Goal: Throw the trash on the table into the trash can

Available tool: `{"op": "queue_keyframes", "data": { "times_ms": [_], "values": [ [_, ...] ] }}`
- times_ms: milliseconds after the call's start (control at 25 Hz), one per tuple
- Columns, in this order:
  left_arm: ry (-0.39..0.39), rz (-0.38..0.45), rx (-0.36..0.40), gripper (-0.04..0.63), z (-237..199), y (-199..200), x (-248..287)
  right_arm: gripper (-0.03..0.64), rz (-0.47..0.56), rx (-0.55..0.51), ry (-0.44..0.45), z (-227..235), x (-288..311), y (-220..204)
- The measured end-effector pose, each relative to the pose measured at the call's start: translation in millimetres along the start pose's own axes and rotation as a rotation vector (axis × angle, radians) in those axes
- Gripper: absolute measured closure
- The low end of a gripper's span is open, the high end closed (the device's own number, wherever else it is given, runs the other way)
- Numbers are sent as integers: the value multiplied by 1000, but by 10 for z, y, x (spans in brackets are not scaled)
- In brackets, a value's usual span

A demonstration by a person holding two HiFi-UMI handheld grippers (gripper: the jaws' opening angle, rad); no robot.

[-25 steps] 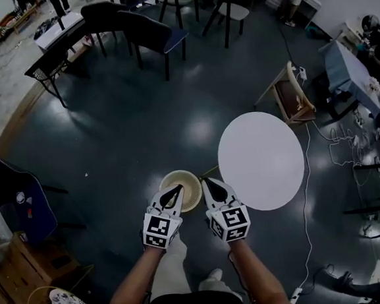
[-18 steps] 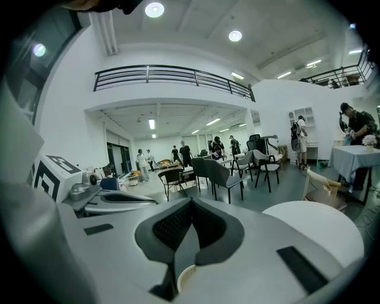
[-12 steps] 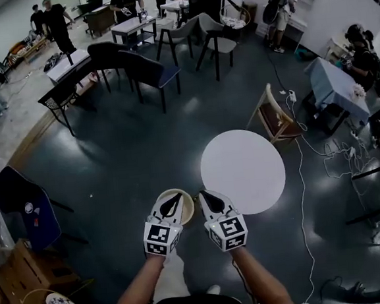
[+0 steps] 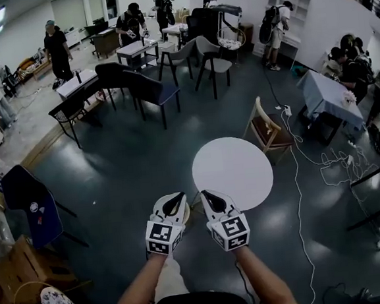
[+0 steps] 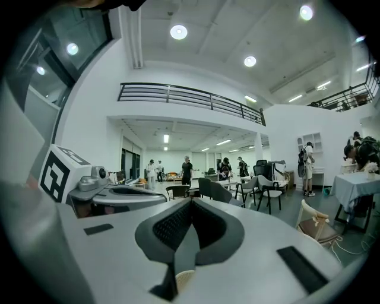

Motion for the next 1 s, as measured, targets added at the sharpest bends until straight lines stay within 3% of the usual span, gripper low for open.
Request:
{"op": "queue_keyframes", "data": {
  "times_ms": [600, 1000],
  "values": [
    [55, 52, 32, 580, 1209, 107, -1126, 600, 76, -21, 44, -552, -1473, -19],
    [79, 38, 27, 580, 1428, 363, -1572, 600, 81, -1, 61, -818, -1854, 183]
  ]
}}
Point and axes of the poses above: the fingertips, and each gripper's own axes: x forward along the fingers, z to its right, y out of its top, the point moved 7 cm from there along -x, backward along the fingers, and after that the axes turned 5 degrees about y, right-handed, at the moved point
